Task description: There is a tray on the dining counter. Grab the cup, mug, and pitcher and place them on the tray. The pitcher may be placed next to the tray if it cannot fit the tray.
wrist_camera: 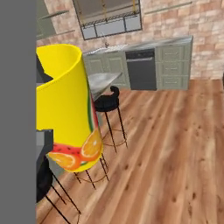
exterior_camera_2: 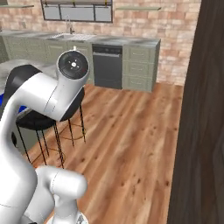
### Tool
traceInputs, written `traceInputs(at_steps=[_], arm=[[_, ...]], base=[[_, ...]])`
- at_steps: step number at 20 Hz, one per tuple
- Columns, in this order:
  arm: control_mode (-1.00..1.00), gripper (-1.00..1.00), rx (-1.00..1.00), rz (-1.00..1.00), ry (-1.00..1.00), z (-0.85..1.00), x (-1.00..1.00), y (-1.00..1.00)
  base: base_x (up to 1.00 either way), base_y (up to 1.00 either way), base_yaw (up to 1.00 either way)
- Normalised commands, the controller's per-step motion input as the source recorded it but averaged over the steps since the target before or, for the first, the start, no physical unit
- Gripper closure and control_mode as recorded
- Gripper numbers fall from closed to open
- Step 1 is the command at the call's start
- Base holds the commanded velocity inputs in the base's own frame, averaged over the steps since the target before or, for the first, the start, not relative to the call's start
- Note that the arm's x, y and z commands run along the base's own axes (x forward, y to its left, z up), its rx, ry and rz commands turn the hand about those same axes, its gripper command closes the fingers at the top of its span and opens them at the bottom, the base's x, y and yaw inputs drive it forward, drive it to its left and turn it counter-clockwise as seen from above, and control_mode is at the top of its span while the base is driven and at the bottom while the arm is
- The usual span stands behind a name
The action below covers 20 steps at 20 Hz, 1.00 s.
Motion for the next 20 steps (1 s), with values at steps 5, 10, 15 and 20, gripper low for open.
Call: traceInputs(at_steps=[5,10,15,20], arm=[[1.00,1.00,0.00,0.00,0.00,0.00,0.00,0.00],[1.00,1.00,0.00,0.00,0.00,0.00,0.00,0.00],[1.00,1.00,0.00,0.00,0.00,0.00,0.00,0.00],[1.00,1.00,0.00,0.00,0.00,0.00,0.00,0.00]], base=[[0.74,-0.57,0.12],[0.74,-0.51,0.19],[0.50,-0.09,0.71],[0.28,0.00,0.85]])
